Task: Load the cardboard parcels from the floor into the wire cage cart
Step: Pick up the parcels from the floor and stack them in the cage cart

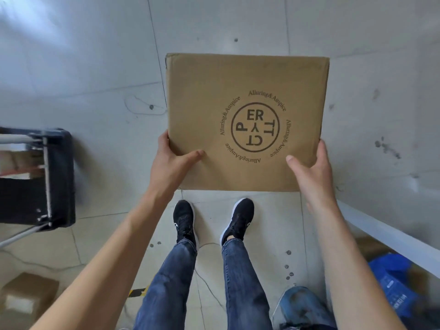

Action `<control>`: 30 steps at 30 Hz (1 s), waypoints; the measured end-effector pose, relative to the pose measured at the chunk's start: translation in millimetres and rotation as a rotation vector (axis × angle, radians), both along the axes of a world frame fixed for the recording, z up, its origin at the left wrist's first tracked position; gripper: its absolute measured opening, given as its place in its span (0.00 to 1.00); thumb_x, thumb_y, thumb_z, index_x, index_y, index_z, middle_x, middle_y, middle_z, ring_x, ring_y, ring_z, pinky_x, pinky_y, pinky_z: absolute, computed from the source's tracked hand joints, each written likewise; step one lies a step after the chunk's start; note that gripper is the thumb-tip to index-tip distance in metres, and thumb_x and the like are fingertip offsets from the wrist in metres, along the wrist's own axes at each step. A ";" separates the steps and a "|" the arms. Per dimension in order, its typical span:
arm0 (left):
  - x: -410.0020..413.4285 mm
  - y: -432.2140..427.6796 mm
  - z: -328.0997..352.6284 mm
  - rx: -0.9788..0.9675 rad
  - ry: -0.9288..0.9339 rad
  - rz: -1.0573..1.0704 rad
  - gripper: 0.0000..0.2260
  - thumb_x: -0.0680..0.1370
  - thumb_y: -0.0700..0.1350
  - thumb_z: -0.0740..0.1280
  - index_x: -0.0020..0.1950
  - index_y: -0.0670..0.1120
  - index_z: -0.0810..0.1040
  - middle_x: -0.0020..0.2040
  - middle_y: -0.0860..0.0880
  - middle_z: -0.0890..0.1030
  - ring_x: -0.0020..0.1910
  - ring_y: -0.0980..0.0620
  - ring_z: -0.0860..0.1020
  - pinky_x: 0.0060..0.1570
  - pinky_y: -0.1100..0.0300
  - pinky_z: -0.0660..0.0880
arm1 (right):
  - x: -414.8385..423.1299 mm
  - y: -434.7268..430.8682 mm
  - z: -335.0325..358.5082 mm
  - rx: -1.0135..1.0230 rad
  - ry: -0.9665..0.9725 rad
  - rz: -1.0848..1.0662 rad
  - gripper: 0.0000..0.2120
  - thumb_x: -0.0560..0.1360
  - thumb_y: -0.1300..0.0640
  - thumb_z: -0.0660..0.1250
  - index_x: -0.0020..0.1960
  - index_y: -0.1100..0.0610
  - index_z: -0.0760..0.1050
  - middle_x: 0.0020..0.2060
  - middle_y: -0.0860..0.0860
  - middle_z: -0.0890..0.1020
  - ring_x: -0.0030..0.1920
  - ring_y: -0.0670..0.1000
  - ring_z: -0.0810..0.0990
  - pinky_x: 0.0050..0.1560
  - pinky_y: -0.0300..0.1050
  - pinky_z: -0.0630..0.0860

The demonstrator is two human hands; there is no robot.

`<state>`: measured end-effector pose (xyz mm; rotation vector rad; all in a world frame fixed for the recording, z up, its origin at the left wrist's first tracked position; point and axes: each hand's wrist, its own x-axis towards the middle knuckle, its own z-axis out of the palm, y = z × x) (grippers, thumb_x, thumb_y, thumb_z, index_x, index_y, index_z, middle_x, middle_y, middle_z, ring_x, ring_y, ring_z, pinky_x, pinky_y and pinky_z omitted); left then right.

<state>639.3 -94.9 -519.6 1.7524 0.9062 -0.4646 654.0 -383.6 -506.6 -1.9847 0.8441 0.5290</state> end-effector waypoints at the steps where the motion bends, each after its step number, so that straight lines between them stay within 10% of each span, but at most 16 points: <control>1: 6.9 3.3 28.1 0.014 -0.015 0.014 0.34 0.61 0.58 0.76 0.64 0.62 0.67 0.54 0.65 0.78 0.52 0.64 0.78 0.49 0.58 0.77 | 9.5 4.0 27.8 0.002 -0.021 0.009 0.43 0.70 0.46 0.70 0.79 0.45 0.52 0.75 0.45 0.66 0.72 0.48 0.68 0.71 0.55 0.67; 9: 16.9 62.2 279.1 0.030 -0.166 0.111 0.31 0.65 0.60 0.76 0.62 0.59 0.66 0.56 0.60 0.77 0.54 0.56 0.78 0.51 0.54 0.76 | 38.5 50.7 274.6 0.168 -0.249 0.236 0.26 0.71 0.43 0.70 0.68 0.36 0.67 0.59 0.39 0.78 0.59 0.41 0.78 0.60 0.49 0.78; 14: -46.5 74.6 396.3 0.070 -0.232 0.164 0.29 0.69 0.56 0.77 0.63 0.56 0.65 0.56 0.58 0.77 0.51 0.60 0.78 0.45 0.59 0.76 | 12.2 78.3 370.5 0.241 -0.266 0.343 0.38 0.74 0.42 0.69 0.78 0.40 0.52 0.74 0.45 0.67 0.71 0.49 0.69 0.69 0.57 0.69; 30: -490.2 91.2 527.5 0.342 -0.047 1.292 0.28 0.71 0.61 0.71 0.66 0.58 0.63 0.49 0.60 0.74 0.46 0.56 0.76 0.40 0.55 0.72 | -219.7 312.3 501.3 0.408 -0.184 1.393 0.30 0.76 0.45 0.67 0.74 0.37 0.58 0.63 0.39 0.73 0.58 0.44 0.75 0.62 0.51 0.73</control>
